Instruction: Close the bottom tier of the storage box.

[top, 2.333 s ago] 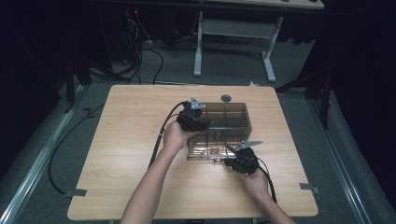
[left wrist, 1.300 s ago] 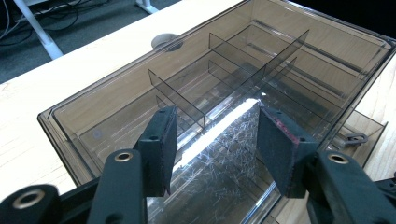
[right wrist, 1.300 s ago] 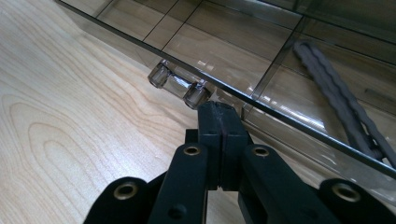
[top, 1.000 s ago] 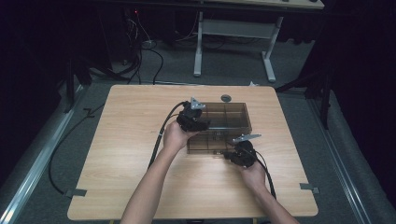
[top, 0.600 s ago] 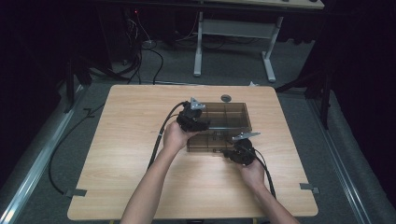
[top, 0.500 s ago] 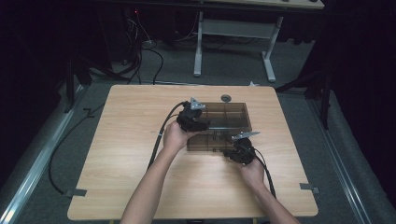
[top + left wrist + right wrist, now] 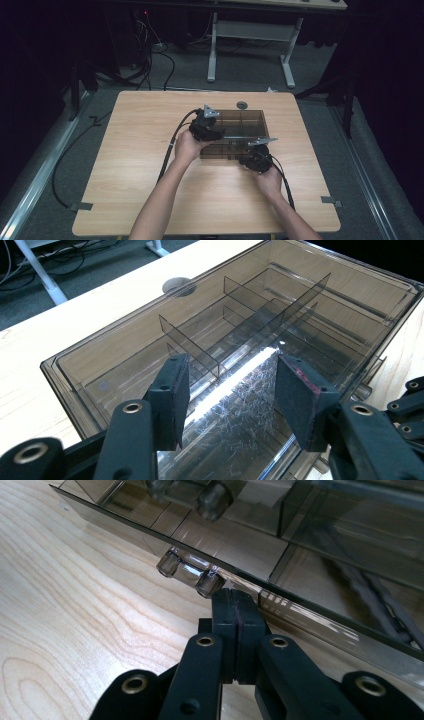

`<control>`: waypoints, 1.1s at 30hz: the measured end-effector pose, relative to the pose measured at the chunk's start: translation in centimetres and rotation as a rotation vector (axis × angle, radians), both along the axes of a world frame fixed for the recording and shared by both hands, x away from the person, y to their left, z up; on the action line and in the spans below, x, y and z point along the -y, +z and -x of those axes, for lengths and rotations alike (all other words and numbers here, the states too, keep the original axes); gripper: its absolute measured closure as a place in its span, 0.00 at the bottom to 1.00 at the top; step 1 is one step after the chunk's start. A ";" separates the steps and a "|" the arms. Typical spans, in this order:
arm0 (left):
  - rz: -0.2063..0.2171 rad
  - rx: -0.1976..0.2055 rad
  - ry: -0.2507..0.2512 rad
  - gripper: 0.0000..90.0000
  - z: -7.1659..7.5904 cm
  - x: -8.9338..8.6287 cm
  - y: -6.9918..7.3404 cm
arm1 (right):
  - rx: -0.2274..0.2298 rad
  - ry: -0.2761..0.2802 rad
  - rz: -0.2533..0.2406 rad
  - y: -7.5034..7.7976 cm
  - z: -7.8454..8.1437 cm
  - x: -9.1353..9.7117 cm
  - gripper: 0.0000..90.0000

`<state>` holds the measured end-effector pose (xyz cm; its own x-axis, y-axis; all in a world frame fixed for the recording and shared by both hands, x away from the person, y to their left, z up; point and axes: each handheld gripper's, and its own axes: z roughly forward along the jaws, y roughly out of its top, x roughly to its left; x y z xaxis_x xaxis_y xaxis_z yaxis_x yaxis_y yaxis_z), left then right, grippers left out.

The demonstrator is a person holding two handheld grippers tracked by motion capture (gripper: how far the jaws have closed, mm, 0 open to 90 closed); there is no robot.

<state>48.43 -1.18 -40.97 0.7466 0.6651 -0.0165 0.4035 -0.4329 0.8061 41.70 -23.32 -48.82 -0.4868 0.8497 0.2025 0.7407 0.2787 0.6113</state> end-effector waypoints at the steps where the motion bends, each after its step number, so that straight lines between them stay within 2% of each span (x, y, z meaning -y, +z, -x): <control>1: 0.000 0.000 0.000 0.54 0.0 0.0 0.0 | 0.001 0.000 0.001 0.0 -0.1 0.0 1.00; 21: 0.000 0.000 0.000 0.54 0.0 0.0 0.0 | -0.010 -0.027 -0.015 -0.1 -1.0 0.1 1.00; 33: 0.000 0.000 0.001 0.54 0.0 0.0 0.0 | -0.016 -0.032 -0.008 -0.1 -1.5 -0.1 1.00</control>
